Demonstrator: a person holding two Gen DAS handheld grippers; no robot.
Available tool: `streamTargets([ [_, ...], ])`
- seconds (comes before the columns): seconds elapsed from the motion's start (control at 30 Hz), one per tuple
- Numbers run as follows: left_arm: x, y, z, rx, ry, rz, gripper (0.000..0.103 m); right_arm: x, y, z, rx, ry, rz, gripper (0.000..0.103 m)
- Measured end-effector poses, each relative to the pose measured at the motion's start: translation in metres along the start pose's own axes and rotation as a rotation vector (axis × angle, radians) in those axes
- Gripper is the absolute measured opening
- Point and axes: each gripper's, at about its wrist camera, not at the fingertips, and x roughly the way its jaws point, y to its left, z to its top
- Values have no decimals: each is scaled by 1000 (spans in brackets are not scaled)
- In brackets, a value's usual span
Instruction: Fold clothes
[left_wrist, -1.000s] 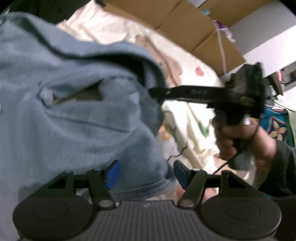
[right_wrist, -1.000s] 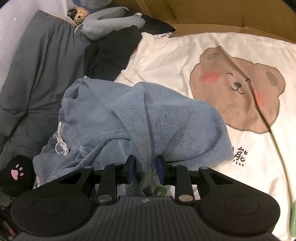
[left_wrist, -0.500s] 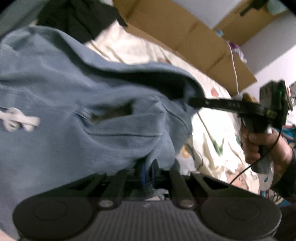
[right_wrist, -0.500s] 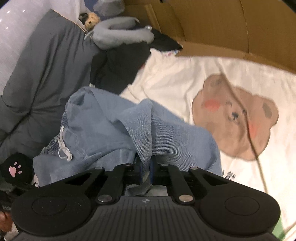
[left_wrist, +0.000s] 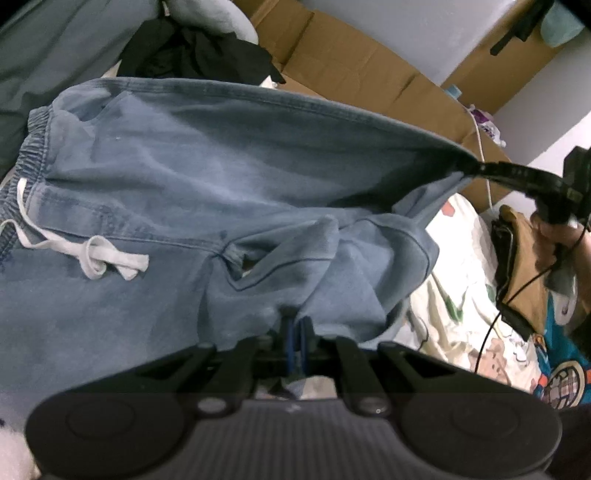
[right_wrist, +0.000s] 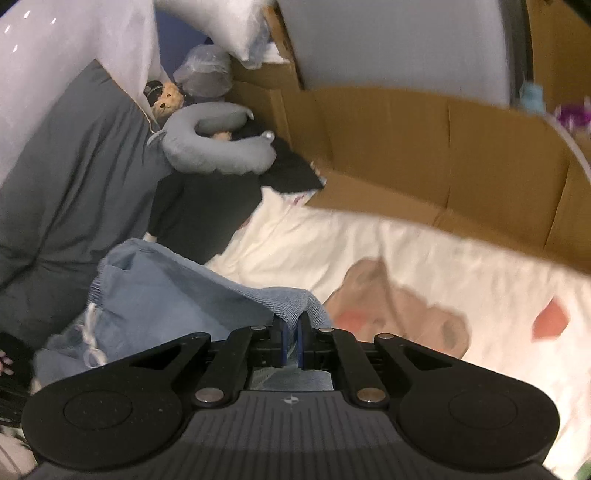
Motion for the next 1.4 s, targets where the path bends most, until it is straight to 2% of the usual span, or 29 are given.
streamTargets([
  [0.13,-5,3,-3,-12,0,30,2,-2,-3,12,-32,-18,-59,3],
  [0.23,-6,8,-4,-51,12,4,2,-4,-11,19,-10,-32,-94,3],
  [0.33,-3,5,-5,-49,8,4,2,6,-10,16,-6,18,-97,4],
  [0.47,1,3,-7,-74,22,-37,6,23,-14,-8,68,97,-90,16],
  [0.53,0,3,-8,-76,20,-46,10,28,-13,-22,92,124,-78,17],
  [0.57,-1,2,-9,-74,17,-44,12,31,-13,-28,106,138,-76,21],
  [0.6,-2,1,-9,-73,14,-42,15,33,-13,-34,122,151,-81,30],
  [0.63,-4,2,-9,-81,9,-42,15,35,-13,-39,138,165,-85,33],
  [0.83,-11,5,-10,-102,-12,-39,15,53,-11,-70,245,254,-45,33],
  [0.9,-14,6,-10,-101,-21,-40,15,59,-8,-77,269,267,-30,33],
  [0.93,-15,6,-10,-98,-26,-39,15,61,-7,-79,276,271,-34,30],
  [1.0,-18,8,-10,-94,-34,-27,15,62,-6,-81,274,257,-36,5],
  [1.2,-24,21,-12,-92,-39,31,15,44,-12,-74,220,236,-54,3],
  [1.4,-26,33,-9,-148,-85,61,15,18,-37,-52,143,209,-125,2],
])
